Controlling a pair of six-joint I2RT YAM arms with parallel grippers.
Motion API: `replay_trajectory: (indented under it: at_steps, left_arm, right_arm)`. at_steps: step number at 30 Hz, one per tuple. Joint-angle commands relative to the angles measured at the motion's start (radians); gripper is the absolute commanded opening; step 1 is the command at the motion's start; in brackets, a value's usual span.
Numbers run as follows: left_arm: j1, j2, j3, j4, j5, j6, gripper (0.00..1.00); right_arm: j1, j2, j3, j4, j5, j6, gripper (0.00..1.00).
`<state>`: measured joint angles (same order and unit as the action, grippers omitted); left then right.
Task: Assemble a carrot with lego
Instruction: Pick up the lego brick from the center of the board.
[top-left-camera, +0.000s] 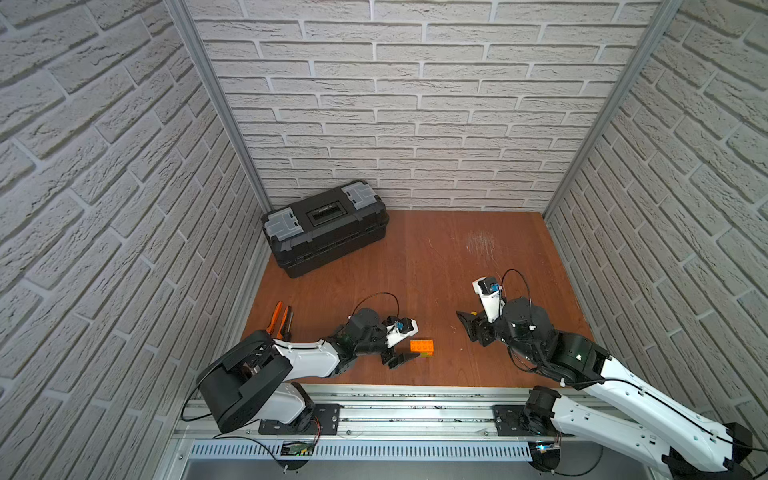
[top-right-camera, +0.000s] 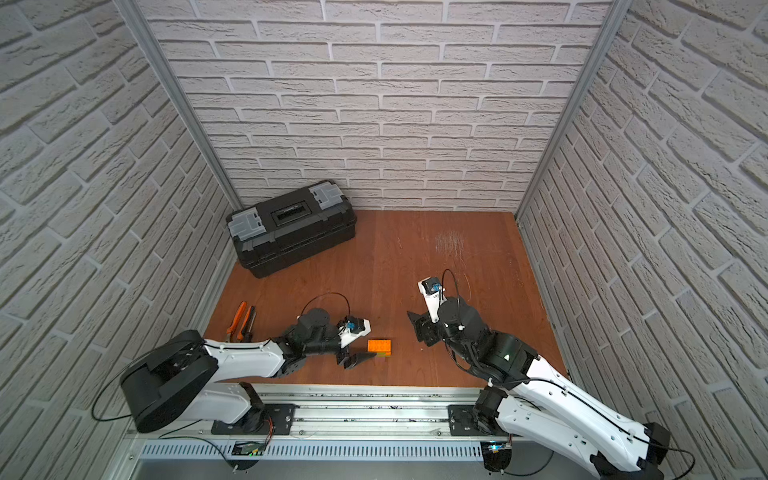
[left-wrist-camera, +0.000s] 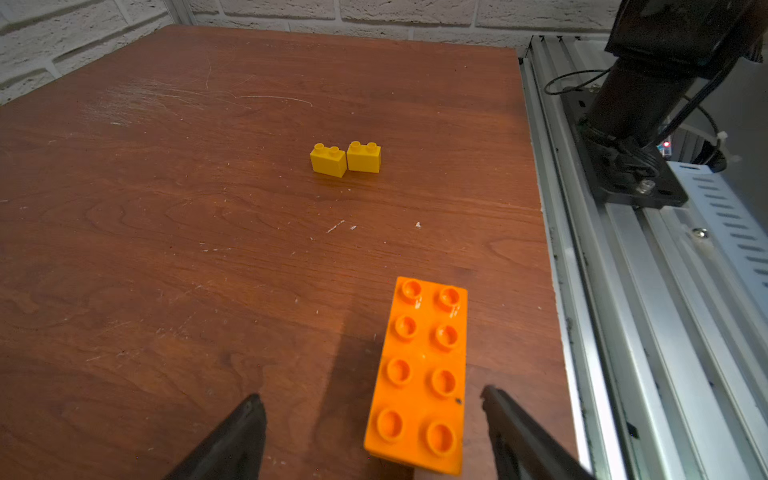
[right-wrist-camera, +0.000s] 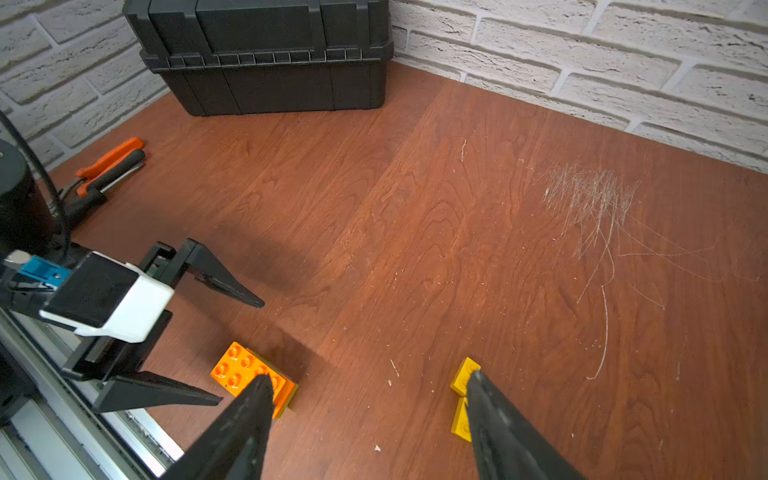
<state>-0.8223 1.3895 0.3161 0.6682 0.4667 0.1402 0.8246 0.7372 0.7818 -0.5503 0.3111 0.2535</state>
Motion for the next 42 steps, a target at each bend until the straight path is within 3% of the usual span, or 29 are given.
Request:
replay_trajectory:
  at_steps: [1,17,33,42]
  left_arm:
    - [-0.011,0.005,-0.007,0.141,-0.022,-0.018,0.83]
    - [-0.046,0.083,-0.035,0.226,0.023,-0.03,0.74]
    - [-0.047,0.327,-0.022,0.498,0.056,-0.077,0.65]
    - [-0.049,0.3,-0.027,0.498,0.063,-0.073,0.64]
  right_arm:
    - [-0.004,-0.023,-0.028,0.031,-0.006,0.035,0.74]
    - [-0.004,-0.123,-0.107,-0.04,0.032,0.088,0.73]
    - [-0.006,-0.093,-0.101,-0.072,0.032,0.092,0.73]
    - [-0.007,-0.081,-0.096,-0.085,0.027,0.09,0.73]
